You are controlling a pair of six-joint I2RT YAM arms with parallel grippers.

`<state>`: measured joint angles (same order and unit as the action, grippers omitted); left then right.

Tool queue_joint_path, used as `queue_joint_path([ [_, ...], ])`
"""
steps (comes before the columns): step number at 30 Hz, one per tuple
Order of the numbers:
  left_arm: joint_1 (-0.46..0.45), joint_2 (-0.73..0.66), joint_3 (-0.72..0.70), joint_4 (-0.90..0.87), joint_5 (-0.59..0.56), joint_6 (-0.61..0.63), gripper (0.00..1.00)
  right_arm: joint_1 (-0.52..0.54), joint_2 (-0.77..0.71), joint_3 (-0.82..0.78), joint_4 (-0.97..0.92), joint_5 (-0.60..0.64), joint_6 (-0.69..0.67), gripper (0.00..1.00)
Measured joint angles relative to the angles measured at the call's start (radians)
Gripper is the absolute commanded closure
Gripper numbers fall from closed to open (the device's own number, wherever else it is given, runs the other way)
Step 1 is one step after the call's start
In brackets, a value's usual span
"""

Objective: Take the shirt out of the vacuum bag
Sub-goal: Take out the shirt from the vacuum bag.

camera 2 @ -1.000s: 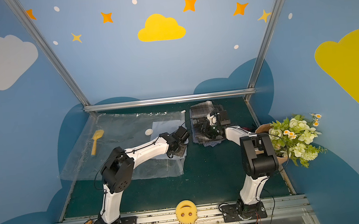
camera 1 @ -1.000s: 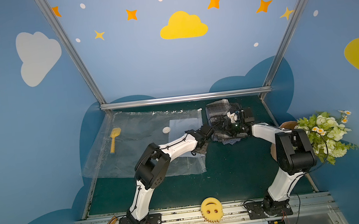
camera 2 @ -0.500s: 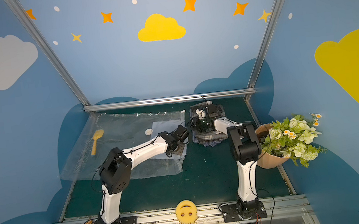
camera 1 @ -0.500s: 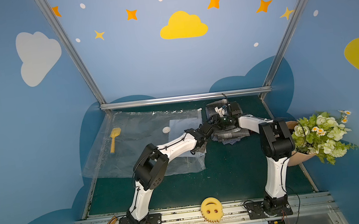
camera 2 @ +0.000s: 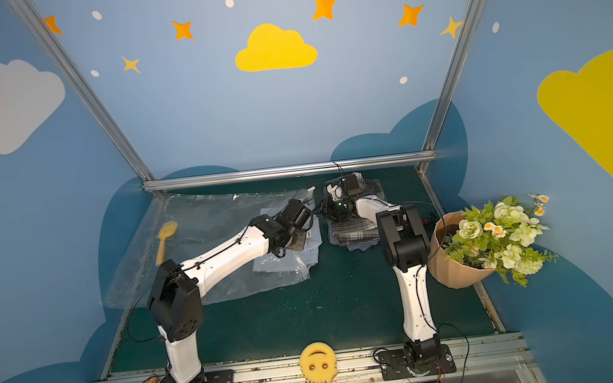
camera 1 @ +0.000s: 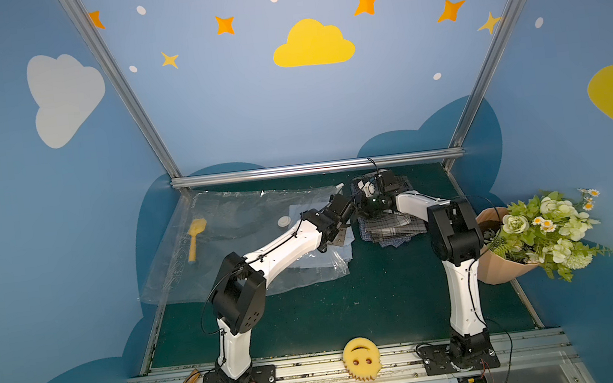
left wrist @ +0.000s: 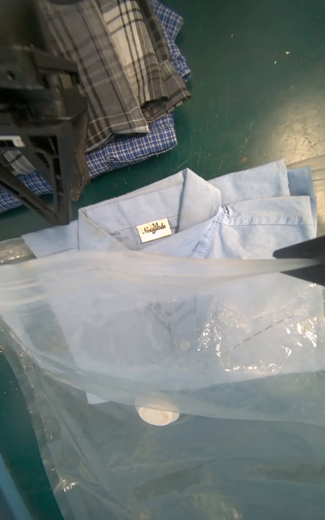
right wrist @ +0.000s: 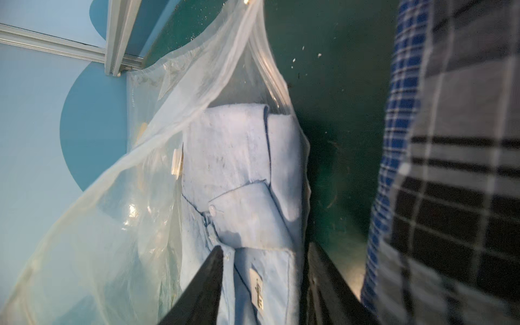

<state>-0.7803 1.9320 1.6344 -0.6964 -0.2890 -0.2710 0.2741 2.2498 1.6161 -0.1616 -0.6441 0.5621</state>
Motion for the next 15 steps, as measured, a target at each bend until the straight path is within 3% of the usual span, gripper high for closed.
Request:
queue_joint_path([
  [15,0.006,0.0,0.0,0.014,0.039,-0.002,0.96,0.039,0.065,0.056,-0.019,0.045,-0.003,0.68],
])
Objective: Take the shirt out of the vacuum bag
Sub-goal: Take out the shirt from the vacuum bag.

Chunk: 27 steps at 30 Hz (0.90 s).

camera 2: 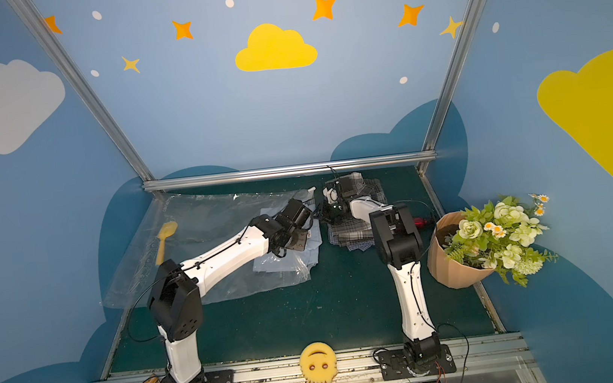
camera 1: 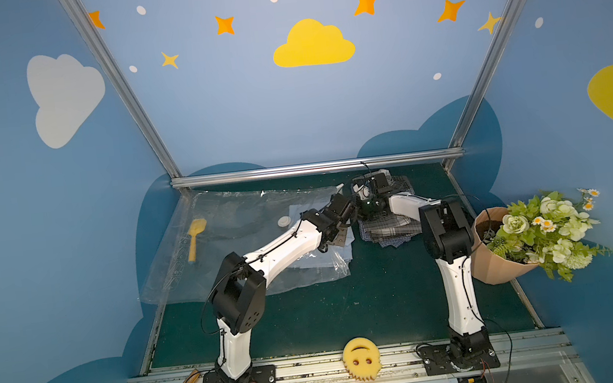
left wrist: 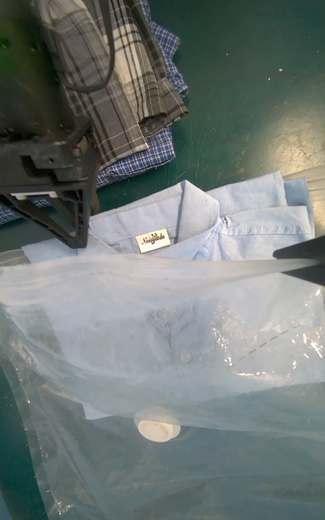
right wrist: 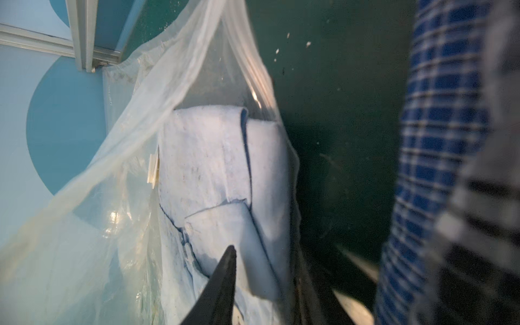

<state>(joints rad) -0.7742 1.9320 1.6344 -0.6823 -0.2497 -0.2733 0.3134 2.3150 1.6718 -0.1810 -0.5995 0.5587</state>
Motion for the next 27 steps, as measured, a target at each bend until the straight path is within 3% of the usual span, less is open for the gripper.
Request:
queue_joint_path([
  [4,0.004,0.0,-0.005,0.013,0.013,0.0,0.96,0.012,0.0,0.0,-0.002,0.009,-0.001,0.74],
  [11,0.012,0.0,-0.035,0.043,0.034,-0.003,0.95,0.016,0.0,0.0,-0.011,0.022,-0.006,0.95],
  [15,0.017,0.003,-0.061,0.062,0.045,-0.003,0.72,0.018,-0.022,-0.018,-0.019,0.035,-0.006,1.0],
  [18,0.035,0.006,-0.076,0.076,0.059,-0.007,0.38,0.018,-0.072,-0.051,-0.04,0.045,-0.008,1.0],
  [20,0.059,0.001,-0.096,0.094,0.078,-0.012,0.25,0.017,-0.112,-0.072,-0.051,0.052,-0.013,1.0],
  [27,0.165,-0.146,-0.192,0.181,0.171,-0.035,0.24,0.014,-0.18,-0.083,-0.067,0.056,-0.021,1.0],
])
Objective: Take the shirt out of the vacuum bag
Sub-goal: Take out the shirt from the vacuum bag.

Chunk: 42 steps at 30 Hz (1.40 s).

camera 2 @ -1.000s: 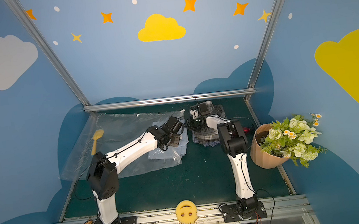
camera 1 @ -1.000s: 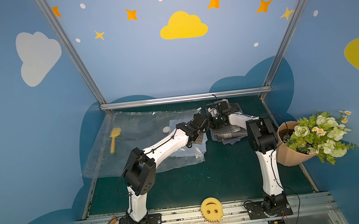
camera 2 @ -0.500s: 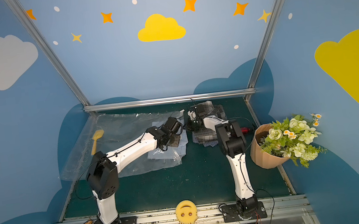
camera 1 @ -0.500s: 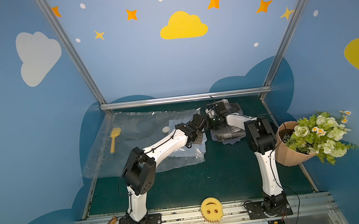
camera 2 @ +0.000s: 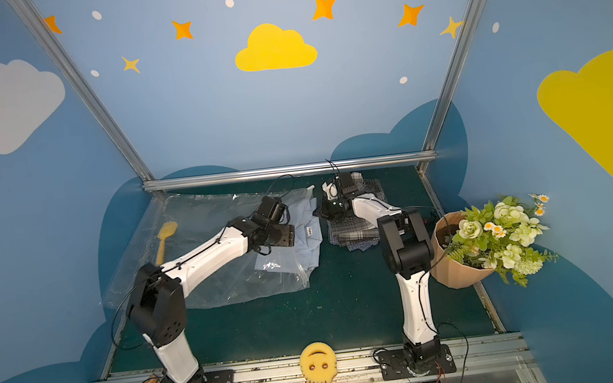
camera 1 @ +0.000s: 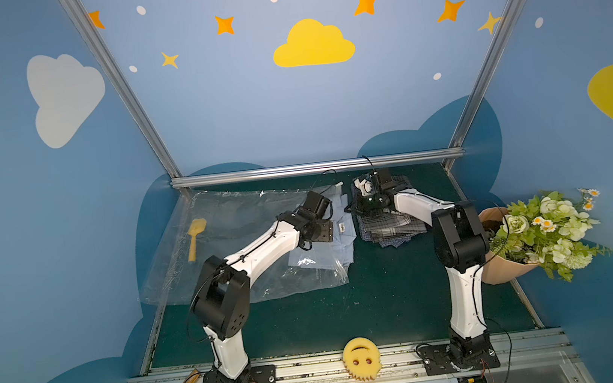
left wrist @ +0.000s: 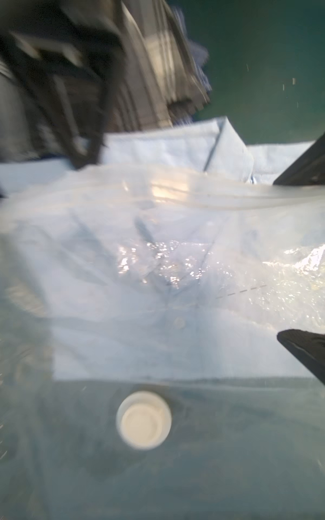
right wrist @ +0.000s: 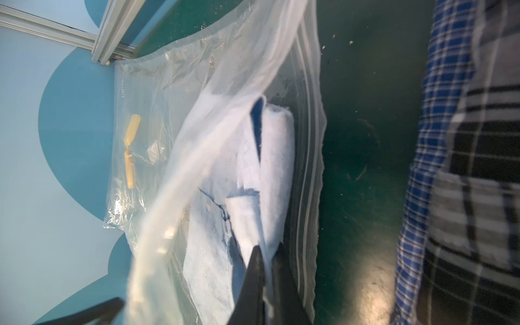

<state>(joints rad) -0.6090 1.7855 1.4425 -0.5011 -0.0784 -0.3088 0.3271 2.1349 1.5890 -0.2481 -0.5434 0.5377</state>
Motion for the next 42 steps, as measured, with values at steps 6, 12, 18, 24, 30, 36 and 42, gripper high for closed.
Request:
queue_joint_path([
  [6,0.142,-0.124,-0.108,0.143,0.093,-0.056,0.22,-0.01,0.0,0.0,-0.022,0.0,-0.003,1.0],
  [12,0.216,-0.122,-0.225,0.185,0.13,-0.092,0.27,-0.031,0.0,0.0,-0.043,-0.005,-0.005,1.0],
  [18,0.278,-0.041,-0.27,0.259,0.15,-0.137,0.4,-0.043,-0.001,0.0,-0.057,-0.011,-0.016,1.0],
  [24,0.345,0.105,-0.255,0.275,0.161,-0.163,0.49,-0.035,-0.002,-0.001,-0.051,-0.023,-0.008,1.0],
  [30,0.378,0.19,-0.188,0.286,0.2,-0.203,0.58,-0.007,0.007,-0.01,-0.008,-0.021,0.053,1.0],
  [36,0.401,0.232,-0.153,0.304,0.22,-0.233,0.8,0.027,0.047,0.016,0.002,-0.019,0.089,1.0],
  [42,0.423,0.236,-0.172,0.335,0.231,-0.254,0.91,0.023,0.047,0.025,-0.008,-0.013,0.098,1.0],
])
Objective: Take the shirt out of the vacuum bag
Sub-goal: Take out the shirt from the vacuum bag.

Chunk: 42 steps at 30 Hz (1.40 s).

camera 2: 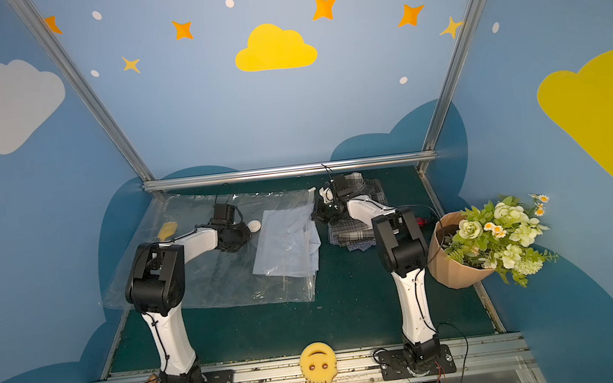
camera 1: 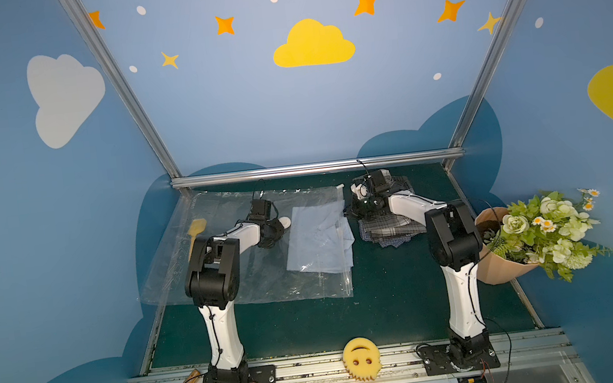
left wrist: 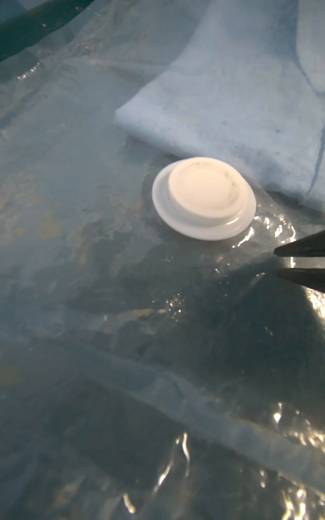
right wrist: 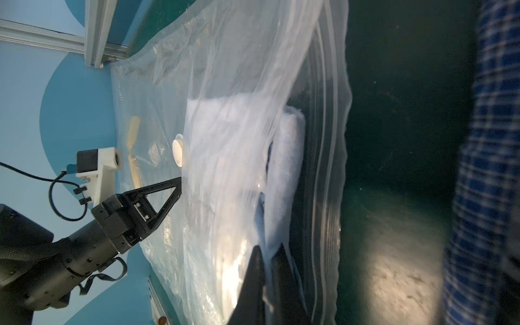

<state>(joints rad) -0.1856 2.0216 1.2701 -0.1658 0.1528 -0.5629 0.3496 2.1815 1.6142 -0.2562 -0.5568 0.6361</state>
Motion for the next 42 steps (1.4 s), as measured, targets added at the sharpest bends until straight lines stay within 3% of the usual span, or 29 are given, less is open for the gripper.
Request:
queue_joint_path([
  [4,0.005,-0.002,-0.015,0.024,0.0,-0.005,0.97,-0.024,-0.039,-0.03,-0.017,0.004,0.0,1.0],
  [10,0.007,-0.007,-0.033,0.055,0.001,-0.011,0.97,-0.08,-0.212,-0.162,-0.058,0.019,-0.009,1.0],
  [18,0.009,-0.007,-0.04,0.071,0.001,-0.006,0.97,-0.148,-0.381,-0.221,-0.144,0.043,-0.067,1.0],
  [30,0.011,-0.029,-0.061,0.07,-0.011,0.01,0.97,-0.328,-0.441,-0.466,-0.15,0.047,-0.129,1.0],
  [33,0.005,-0.069,-0.084,0.031,-0.028,0.014,0.92,-0.359,-0.441,-0.505,-0.116,0.023,-0.128,1.0],
  [36,-0.017,-0.132,-0.087,-0.007,-0.031,0.028,0.8,-0.376,-0.441,-0.527,-0.081,0.004,-0.127,1.0],
  [37,-0.034,-0.157,-0.078,-0.02,-0.031,0.033,0.75,-0.381,-0.441,-0.536,-0.061,-0.007,-0.121,0.83],
  [39,-0.082,-0.2,-0.048,-0.037,-0.032,0.044,0.68,-0.389,-0.441,-0.552,-0.027,-0.024,-0.118,0.58],
  [40,-0.118,-0.22,-0.023,-0.042,-0.029,0.05,0.66,-0.394,-0.441,-0.561,-0.006,-0.034,-0.114,0.49],
  [42,-0.173,-0.245,0.019,-0.041,-0.018,0.054,0.64,-0.399,-0.441,-0.578,0.038,-0.053,-0.111,0.43],
])
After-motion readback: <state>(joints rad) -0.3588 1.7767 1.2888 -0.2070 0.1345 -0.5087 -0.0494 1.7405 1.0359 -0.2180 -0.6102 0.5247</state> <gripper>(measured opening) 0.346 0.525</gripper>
